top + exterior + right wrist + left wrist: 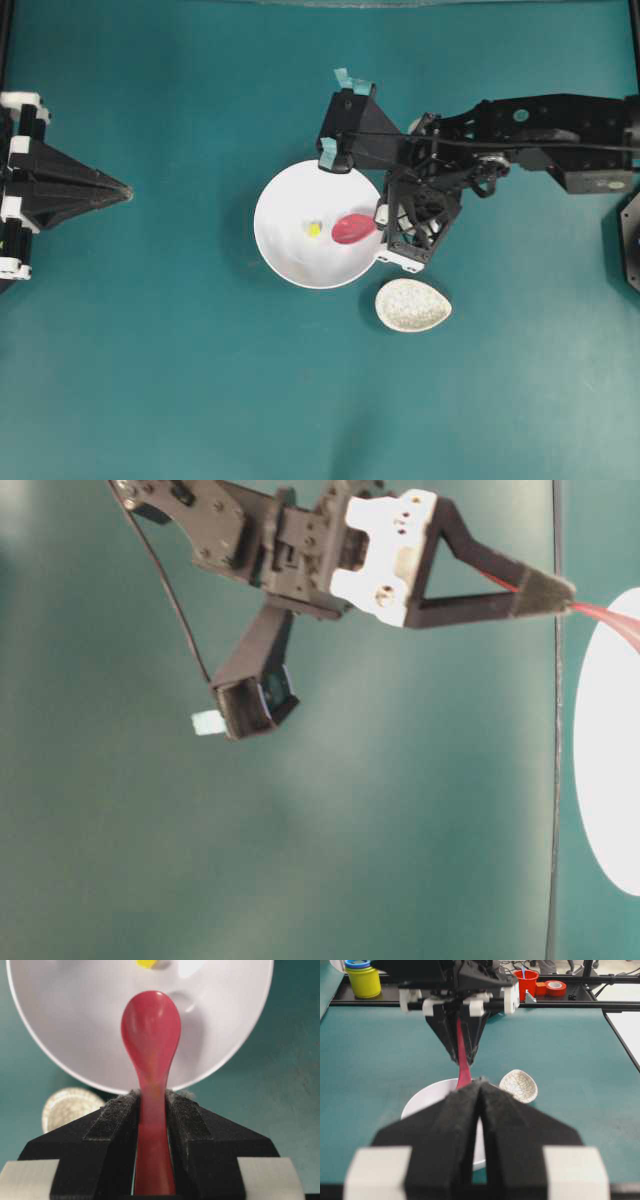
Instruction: Scoop the yellow hexagonal prism block from the bowl with a spoon using the right arm.
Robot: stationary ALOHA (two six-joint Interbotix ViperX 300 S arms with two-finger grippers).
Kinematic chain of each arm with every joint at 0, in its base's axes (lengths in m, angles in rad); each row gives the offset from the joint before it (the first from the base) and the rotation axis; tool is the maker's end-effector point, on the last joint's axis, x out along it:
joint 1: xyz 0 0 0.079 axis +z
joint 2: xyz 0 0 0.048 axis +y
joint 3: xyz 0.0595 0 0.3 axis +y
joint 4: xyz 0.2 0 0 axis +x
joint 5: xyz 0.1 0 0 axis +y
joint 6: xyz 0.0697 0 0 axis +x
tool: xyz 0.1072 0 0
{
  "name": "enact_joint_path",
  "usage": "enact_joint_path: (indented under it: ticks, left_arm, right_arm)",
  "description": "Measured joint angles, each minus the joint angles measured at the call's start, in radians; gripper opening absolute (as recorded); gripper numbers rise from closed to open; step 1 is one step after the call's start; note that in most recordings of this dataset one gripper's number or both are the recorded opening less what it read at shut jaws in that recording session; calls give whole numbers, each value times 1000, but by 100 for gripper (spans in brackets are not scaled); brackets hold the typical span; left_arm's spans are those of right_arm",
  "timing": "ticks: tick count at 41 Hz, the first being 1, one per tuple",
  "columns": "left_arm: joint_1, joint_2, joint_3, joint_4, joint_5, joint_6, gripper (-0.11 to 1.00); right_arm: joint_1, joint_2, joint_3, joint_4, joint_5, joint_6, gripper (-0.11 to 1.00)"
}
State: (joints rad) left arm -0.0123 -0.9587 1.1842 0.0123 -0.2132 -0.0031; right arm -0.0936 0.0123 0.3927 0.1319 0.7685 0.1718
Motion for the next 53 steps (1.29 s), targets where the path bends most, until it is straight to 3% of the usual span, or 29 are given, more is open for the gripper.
enact_joint_path:
  ticks: [53]
  left_arm:
    - [0, 0, 0, 0, 0, 2, -1]
  right_arm:
    - [9, 78, -2, 2, -178, -9, 22]
